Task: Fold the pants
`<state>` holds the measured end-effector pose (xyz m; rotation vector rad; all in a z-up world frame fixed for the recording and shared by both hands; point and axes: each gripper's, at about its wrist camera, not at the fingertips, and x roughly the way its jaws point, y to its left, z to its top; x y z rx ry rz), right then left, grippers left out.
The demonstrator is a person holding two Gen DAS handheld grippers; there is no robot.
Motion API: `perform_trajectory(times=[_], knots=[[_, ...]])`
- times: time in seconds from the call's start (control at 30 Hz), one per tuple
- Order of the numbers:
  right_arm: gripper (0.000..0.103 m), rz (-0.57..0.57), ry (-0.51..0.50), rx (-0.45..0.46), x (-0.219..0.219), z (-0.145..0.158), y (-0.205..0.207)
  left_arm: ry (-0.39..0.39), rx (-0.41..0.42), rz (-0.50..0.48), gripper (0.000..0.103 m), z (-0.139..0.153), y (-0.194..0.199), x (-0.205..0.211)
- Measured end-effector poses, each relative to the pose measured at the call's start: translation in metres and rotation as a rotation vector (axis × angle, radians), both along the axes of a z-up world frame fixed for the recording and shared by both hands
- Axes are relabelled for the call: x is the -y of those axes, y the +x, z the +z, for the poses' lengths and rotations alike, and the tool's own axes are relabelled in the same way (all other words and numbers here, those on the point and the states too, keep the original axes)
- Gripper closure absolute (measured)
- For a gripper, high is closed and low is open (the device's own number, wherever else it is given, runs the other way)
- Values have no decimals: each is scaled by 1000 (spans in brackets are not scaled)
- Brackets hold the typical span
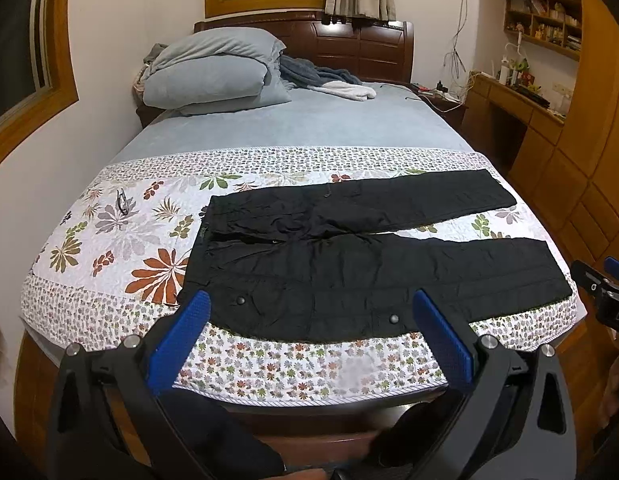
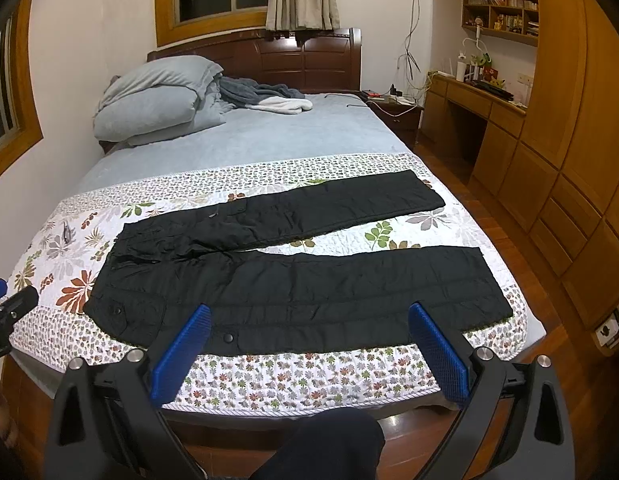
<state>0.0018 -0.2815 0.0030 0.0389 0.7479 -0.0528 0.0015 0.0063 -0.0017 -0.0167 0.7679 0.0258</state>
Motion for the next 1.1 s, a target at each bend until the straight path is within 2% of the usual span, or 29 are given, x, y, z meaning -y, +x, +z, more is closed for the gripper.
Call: perform_trajectory(times=[1.1], knots=[[3, 4, -5, -4, 2, 2, 0, 0, 2, 13, 2, -1, -1, -4]])
